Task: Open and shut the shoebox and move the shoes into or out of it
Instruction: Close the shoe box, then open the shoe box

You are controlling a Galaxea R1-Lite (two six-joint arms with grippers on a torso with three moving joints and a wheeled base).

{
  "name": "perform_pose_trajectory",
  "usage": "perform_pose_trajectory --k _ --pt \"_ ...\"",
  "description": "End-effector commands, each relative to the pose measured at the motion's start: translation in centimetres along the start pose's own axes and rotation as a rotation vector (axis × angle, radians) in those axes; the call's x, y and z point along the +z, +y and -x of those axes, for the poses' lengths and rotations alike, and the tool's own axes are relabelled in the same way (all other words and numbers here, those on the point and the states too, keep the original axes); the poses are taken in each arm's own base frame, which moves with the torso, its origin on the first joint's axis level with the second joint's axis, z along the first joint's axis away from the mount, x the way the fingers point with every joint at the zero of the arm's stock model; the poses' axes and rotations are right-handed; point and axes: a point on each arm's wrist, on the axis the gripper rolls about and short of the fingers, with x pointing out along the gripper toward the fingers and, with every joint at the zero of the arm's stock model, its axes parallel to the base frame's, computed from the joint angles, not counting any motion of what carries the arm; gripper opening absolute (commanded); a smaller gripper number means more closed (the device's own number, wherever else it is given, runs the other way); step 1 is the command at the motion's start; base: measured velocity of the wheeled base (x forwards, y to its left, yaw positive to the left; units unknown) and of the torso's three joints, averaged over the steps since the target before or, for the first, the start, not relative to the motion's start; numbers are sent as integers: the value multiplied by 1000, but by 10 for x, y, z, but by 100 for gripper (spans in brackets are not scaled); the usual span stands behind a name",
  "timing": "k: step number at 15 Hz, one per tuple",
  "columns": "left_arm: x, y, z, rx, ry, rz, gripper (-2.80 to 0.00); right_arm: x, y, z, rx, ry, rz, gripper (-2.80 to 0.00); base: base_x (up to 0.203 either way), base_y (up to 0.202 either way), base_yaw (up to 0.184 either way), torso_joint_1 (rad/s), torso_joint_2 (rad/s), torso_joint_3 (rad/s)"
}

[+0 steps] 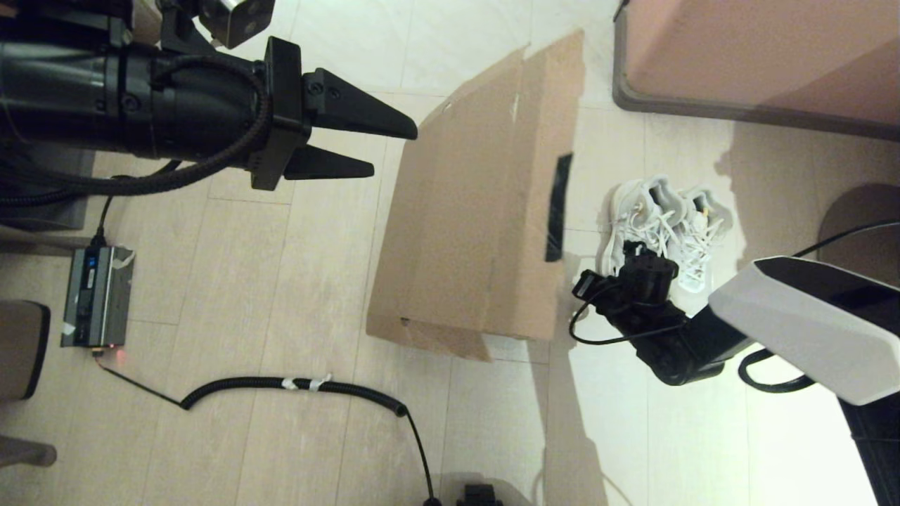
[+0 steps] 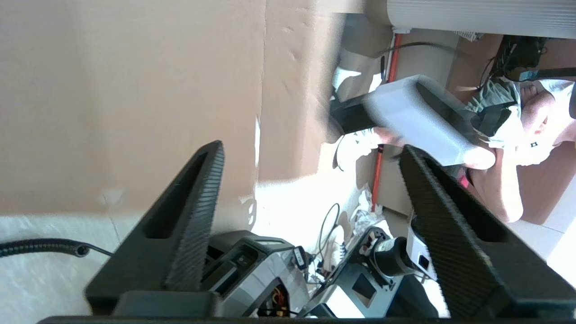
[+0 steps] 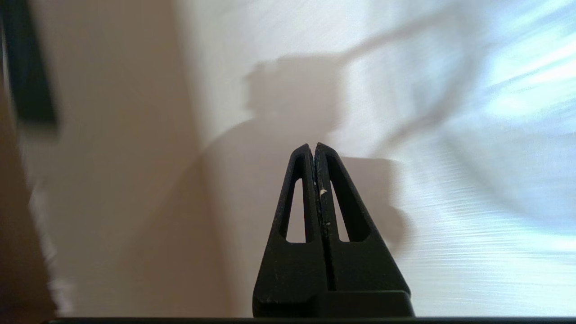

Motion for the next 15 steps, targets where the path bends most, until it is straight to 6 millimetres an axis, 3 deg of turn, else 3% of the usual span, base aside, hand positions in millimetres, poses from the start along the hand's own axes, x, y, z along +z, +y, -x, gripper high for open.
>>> perform_pose_trajectory --k 1,2,4,5,6,7,9,13,15 --pt "-1 4 -5 4 12 18 0 59 -7 35 -29 -94 31 -280 0 0 0 0 0 0" --pt "-1 4 -2 12 0 32 0 94 -20 59 -74 -157 90 -280 0 0 0 0 0 0" --pt "-3 7 7 51 -28 50 0 175 -57 127 -212 -336 218 -280 0 0 0 0 0 0" --pt "-6 8 12 72 -35 53 0 200 -77 161 -286 -390 272 -280 0 0 0 0 0 0" --pt "-8 12 19 102 -47 59 0 206 -93 190 -332 -388 314 -280 0 0 0 0 0 0" --pt "-9 19 25 140 -59 71 0 203 -103 208 -345 -359 336 -280 0 0 0 0 0 0" --pt "-6 30 40 202 -96 87 0 196 -103 215 -325 -326 354 -280 0 0 0 0 0 0" --pt "-10 29 73 268 -166 93 0 187 -72 244 -238 -341 364 -280 0 0 0 0 0 0" --pt "-28 31 92 320 -179 114 0 159 -51 261 -148 -277 362 -280 0 0 0 0 0 0"
